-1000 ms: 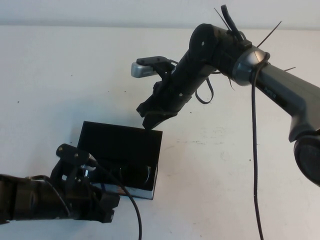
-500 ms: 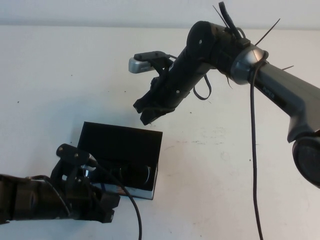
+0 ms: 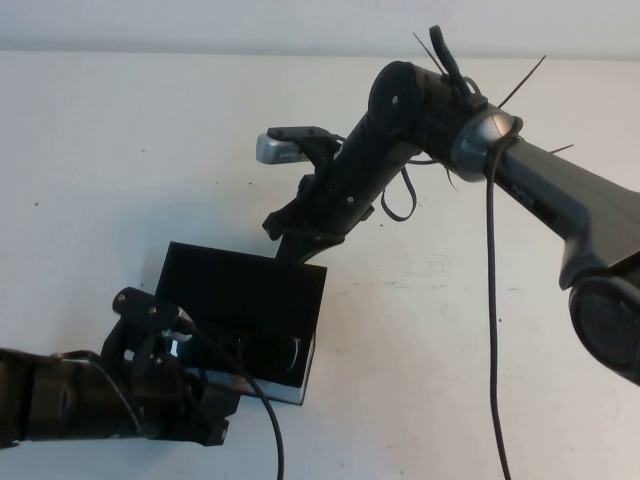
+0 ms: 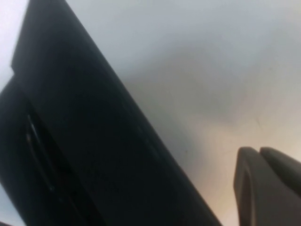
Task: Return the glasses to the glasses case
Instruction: Close the glasses case
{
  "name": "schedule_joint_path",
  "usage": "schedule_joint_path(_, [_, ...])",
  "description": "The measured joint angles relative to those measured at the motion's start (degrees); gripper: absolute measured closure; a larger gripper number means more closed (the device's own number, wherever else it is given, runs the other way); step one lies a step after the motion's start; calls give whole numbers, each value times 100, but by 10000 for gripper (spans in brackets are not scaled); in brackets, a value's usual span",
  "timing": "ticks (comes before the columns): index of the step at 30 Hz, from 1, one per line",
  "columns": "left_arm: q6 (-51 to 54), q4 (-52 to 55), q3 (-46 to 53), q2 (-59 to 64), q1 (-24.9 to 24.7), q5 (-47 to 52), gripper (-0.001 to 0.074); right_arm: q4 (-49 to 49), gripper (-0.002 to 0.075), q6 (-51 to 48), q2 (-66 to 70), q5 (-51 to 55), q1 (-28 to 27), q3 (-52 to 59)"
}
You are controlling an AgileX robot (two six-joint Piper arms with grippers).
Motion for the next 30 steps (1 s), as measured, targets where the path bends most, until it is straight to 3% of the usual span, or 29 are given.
schedule_joint_path(13, [0, 0, 0, 0, 0, -10, 738, 282, 737, 0, -119, 0, 11, 65])
schedule_joint_path(25, [0, 0, 0, -38, 0, -73, 738, 365, 737, -106, -816, 13, 481, 969])
schedule_joint_path(30, [-454, 228, 61, -427, 0, -557, 738, 365, 737, -111, -886, 13, 679, 1027])
